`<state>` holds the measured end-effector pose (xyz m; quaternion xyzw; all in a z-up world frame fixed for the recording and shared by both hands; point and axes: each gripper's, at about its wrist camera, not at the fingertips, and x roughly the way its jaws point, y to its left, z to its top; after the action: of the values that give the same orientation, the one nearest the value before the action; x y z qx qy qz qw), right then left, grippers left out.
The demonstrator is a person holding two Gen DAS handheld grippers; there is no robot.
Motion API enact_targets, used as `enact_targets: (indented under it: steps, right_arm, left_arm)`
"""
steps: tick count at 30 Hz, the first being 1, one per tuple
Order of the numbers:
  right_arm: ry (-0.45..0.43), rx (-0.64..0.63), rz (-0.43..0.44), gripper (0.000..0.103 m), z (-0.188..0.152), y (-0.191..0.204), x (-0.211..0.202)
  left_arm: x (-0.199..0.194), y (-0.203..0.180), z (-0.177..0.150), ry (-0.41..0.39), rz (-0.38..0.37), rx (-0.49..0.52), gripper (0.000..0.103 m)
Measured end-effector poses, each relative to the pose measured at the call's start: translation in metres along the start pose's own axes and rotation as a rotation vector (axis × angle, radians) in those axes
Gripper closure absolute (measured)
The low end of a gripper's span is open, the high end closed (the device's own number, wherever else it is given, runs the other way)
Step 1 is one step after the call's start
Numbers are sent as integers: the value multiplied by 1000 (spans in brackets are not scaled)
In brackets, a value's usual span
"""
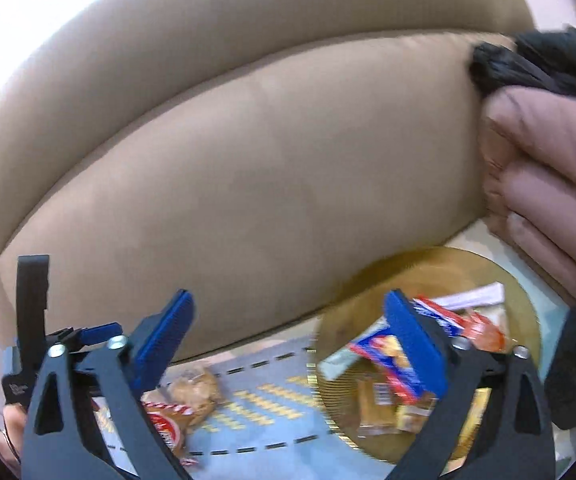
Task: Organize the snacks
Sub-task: 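Move both tools back over the remaining snacks on the cloth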
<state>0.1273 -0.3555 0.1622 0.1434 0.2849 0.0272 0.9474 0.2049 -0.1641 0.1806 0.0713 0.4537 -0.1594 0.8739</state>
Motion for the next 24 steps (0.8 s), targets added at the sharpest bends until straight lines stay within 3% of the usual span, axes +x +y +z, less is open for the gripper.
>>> enact_targets:
  steps: [2, 10, 16, 24]
  right_arm:
    - [14, -39, 31, 5, -4, 21, 4]
    - [142, -170, 186, 5, -46, 99, 37]
    - [290, -228, 248, 5, -95, 139, 71]
    - [473, -253, 260, 5, -146, 152, 113]
  left_arm:
    - [-15, 31, -9, -9, -5, -46, 3]
    - [-48, 145, -69, -52, 121, -230, 3]
    - [-39, 186, -107, -32, 130, -322, 3]
    - [0, 207, -142, 60, 70, -356, 3]
